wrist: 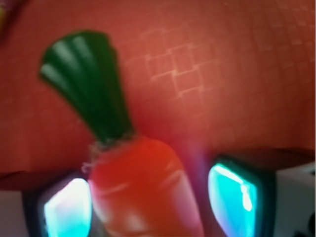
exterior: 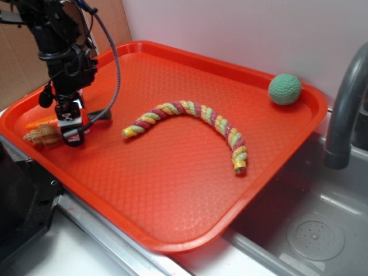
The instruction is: Grab the carrot.
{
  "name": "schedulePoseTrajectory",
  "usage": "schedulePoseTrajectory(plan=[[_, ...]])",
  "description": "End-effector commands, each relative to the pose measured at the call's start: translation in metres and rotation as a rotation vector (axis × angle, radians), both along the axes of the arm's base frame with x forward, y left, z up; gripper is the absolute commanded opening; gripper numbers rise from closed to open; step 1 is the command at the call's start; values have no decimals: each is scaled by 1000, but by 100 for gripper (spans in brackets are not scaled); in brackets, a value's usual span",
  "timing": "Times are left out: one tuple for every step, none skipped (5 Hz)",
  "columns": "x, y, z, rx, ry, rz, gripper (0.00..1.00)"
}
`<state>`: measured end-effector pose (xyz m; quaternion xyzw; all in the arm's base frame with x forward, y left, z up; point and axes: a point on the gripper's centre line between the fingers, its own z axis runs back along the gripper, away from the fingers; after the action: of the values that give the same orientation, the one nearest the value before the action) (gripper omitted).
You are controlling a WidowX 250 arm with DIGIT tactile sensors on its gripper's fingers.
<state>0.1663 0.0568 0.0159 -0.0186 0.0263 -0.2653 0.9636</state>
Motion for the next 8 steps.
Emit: schedulePoseTrajectory(plan=[[-7, 3, 7, 49, -10, 120, 0], [-9, 5, 38, 91, -27, 286, 0], [-4, 1, 81, 105, -97, 428, 0], [7, 0, 132, 104, -162, 570, 0], [14, 2, 162, 98, -220, 694, 0], [29, 10, 183, 62, -236, 826, 0], [44, 15, 194, 81, -227, 963, 0], [48, 17, 199, 74, -244, 1032, 0]])
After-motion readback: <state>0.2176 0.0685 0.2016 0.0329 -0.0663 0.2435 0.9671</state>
